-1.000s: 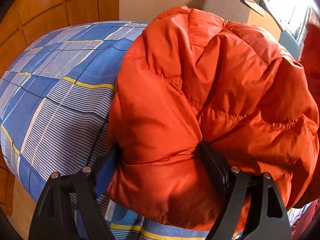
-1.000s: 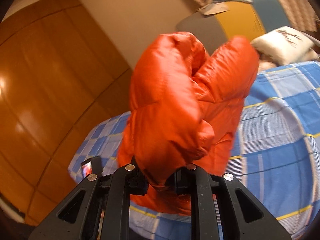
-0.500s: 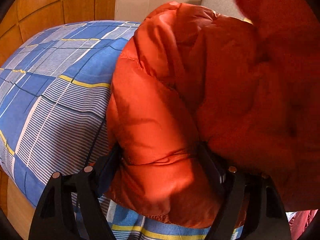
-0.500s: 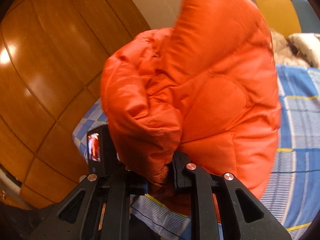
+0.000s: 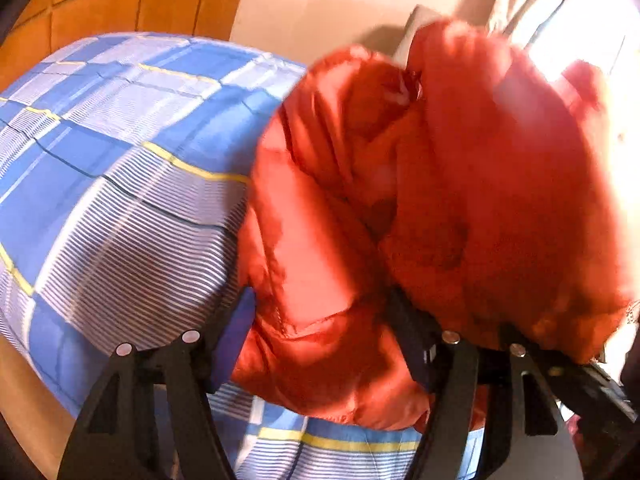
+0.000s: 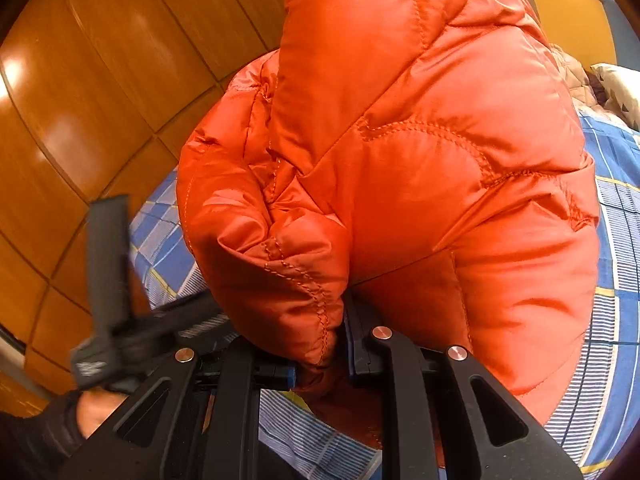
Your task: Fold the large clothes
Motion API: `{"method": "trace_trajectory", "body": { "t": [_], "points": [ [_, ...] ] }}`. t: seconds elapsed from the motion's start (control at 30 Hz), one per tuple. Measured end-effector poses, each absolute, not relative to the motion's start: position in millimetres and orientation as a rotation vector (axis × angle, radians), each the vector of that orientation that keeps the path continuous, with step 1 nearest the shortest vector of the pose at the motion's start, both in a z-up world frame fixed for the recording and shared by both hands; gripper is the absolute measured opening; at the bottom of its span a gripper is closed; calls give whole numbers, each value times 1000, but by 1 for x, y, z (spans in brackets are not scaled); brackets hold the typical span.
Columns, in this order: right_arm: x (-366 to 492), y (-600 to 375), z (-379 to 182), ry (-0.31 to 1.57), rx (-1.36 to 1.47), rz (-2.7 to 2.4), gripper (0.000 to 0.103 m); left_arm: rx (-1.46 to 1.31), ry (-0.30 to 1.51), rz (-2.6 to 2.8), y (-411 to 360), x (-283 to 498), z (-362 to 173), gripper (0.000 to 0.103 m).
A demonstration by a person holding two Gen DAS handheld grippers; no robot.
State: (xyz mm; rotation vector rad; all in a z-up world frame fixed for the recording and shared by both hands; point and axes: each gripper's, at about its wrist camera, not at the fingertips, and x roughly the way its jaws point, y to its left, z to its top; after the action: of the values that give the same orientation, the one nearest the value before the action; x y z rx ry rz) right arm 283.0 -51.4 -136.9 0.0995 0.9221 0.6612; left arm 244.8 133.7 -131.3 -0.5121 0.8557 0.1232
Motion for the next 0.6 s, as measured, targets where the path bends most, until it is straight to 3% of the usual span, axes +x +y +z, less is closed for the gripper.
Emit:
{"method": "trace_trajectory", "body": {
  "t": [0.6],
  "points": [
    [283, -49, -138, 905, 63, 657, 17, -737, 736, -7, 143, 207, -110, 71]
  ]
}}
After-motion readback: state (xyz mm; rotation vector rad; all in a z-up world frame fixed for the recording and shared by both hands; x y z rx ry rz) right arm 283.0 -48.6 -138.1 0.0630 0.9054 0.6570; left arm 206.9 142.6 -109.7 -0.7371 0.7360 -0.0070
